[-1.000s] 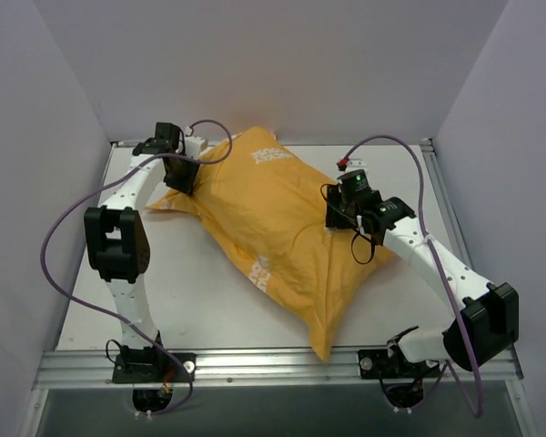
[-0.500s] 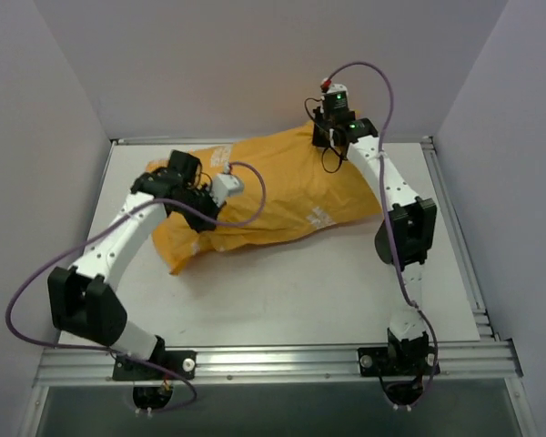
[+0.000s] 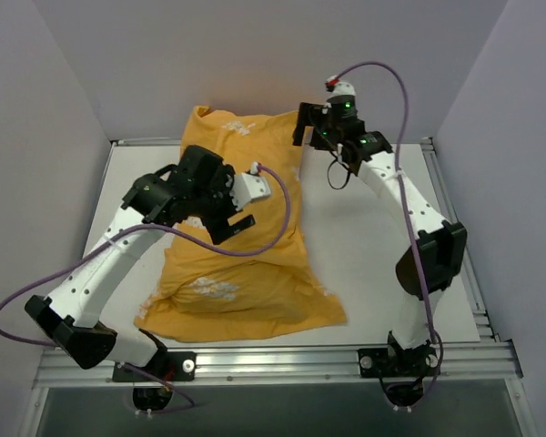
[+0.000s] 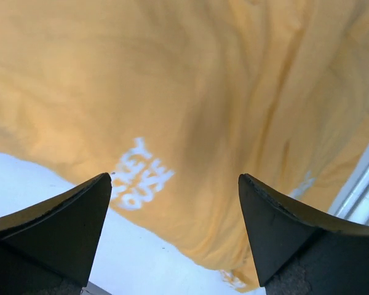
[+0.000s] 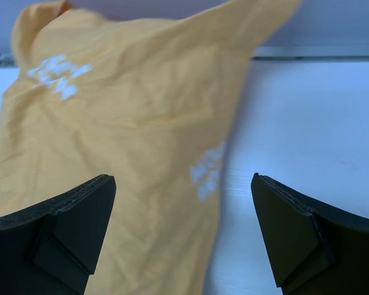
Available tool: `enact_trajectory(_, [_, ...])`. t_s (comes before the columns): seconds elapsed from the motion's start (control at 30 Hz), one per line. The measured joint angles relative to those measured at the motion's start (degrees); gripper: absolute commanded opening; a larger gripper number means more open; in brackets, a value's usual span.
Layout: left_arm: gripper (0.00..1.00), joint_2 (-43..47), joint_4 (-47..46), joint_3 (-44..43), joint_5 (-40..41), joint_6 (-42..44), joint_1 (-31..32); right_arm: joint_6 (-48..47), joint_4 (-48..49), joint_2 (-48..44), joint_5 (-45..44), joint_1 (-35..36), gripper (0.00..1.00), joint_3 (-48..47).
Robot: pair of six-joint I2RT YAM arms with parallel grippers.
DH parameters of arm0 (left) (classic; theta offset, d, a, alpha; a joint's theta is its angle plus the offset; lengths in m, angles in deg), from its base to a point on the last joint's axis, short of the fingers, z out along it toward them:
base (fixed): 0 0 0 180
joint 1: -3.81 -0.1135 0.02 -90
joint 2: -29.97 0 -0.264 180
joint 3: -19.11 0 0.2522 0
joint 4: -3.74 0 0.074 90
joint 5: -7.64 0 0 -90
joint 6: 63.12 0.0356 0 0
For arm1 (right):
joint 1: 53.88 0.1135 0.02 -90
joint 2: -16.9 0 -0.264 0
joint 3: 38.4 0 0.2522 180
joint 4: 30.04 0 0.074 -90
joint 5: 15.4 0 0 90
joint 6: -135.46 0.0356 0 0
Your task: Remove the pillowcase from the pillow
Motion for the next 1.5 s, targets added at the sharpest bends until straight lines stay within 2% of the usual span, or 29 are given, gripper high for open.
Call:
enact_trajectory(0.1, [0.94, 1.4, -2.2, -1.6, -1.9, -0.7, -10.2, 1.0, 1.1, -8.6, -3.6, -3.7, 0.99, 8.9])
enact_trajectory(0.2, [0.94, 2.2, -5.4, 0.3, -1.7, -1.4, -21.9, 2.4, 3.9, -16.9, -4.0, -2.3, 0.99, 20.6])
enact_trajectory(0.33, [0.94, -1.1, -9.2, 6.7, 0.0, -2.1, -26.9, 5.2, 7.9, -21.0, 0.0, 3.8, 0.94, 33.6])
enact_trajectory(0.37, [0.98, -2.9, -10.1, 8.4, -0.2, -2.4, -27.8, 5.8, 8.8, -20.7, 1.6, 5.2, 0.9, 36.1])
enact_trajectory(0.4, [0.93, -4.8, -11.2, 10.0, -0.5, -2.9, -29.0, 6.6, 9.7, -20.1, 3.3, 6.3, 0.71, 38.3])
enact_trajectory(0.43, [0.84, -6.6, -12.1, 11.5, -0.9, -3.6, -30.2, 7.3, 10.3, -19.2, 4.8, 7.0, 0.58, 40.0])
enact_trajectory(0.47, [0.67, -8.6, -12.8, 13.0, -1.3, -4.3, -31.5, 7.8, 10.4, -17.8, 6.0, 7.1, 0.3, 40.6])
enact_trajectory(0.5, [0.57, -9.9, -13.2, 14.2, -1.7, -5.1, -32.4, 7.8, 11.1, -16.1, 7.0, 6.9, 0.17, 40.7])
enact_trajectory(0.53, [0.48, -10.7, -13.6, 15.4, -2.3, -5.4, -33.0, 8.1, 11.8, -14.2, 8.0, 6.6, 0.08, 40.1])
enact_trajectory(0.57, [0.34, -10.9, -13.7, 16.5, -3.0, -5.8, -33.2, 8.3, 11.7, -11.8, 8.9, 6.2, 0.0, 38.3])
enact_trajectory(0.63, [0.26, -10.3, -14.1, 18.6, -4.8, -6.5, -32.7, 8.0, 10.4, -6.3, 10.4, 5.4, 0.0, 32.5])
enact_trajectory(0.73, [0.26, -7.3, -14.8, 21.4, -7.3, -6.3, -30.2, 6.5, 5.3, 4.3, 12.0, 4.8, 0.0, 16.6])
enact_trajectory(0.83, [0.28, -1.1, -15.3, 25.0, -8.2, -5.9, -25.0, 5.6, 0.9, 16.4, 13.1, 4.3, 0.0, -5.1])
enact_trajectory(0.87, [0.29, 1.2, -15.3, 26.1, -8.5, -5.7, -22.4, 5.5, 0.1, 20.0, 13.7, 4.2, 0.04, -12.0])
enact_trajectory(0.9, [0.31, 3.5, -15.2, 26.8, -8.9, -5.7, -20.2, 5.5, -1.0, 23.3, 14.2, 4.2, 0.14, -18.6])
enact_trajectory(0.93, [0.38, 5.6, -15.1, 27.3, -9.7, -5.5, -18.0, 5.6, -1.6, 25.6, 14.8, 4.3, 0.27, -23.2])
enact_trajectory(0.97, [0.42, 7.4, -15.0, 27.5, -10.4, -5.3, -16.5, 5.7, -1.6, 26.8, 15.1, 4.5, 0.57, -26.0])
enact_trajectory(1.0, [0.44, 8.9, -14.9, 27.5, -10.8, -5.4, -15.9, 5.8, -1.2, 27.0, 15.1, 4.7, 0.67, -27.0])
enact_trajectory(1.07, [0.51, 10.8, -14.7, 27.1, -11.0, -5.5, -16.0, 5.2, -0.4, 25.2, 14.6, 4.6, 0.77, -24.9])
enact_trajectory(1.13, [0.56, 11.0, -14.4, 26.1, -10.9, -6.0, -16.2, 5.2, 1.2, 20.6, 13.4, 4.4, 0.79, -18.0])
enact_trajectory(1.27, [0.8, 9.6, -15.4, 23.4, -7.3, -8.0, -16.3, 5.2, 1.2, 10.6, 8.3, 1.6, 0.8, -5.0])
enact_trajectory(1.4, [0.89, 4.8, -16.2, 17.8, -2.6, -8.7, -16.8, 4.9, 2.0, -2.7, -0.3, -1.5, 0.82, 8.2])
enact_trajectory(1.5, [0.92, 0.7, -15.7, 14.7, -2.4, -7.2, -15.4, 4.9, 3.8, -14.8, -3.5, 0.0, 0.83, 19.4])
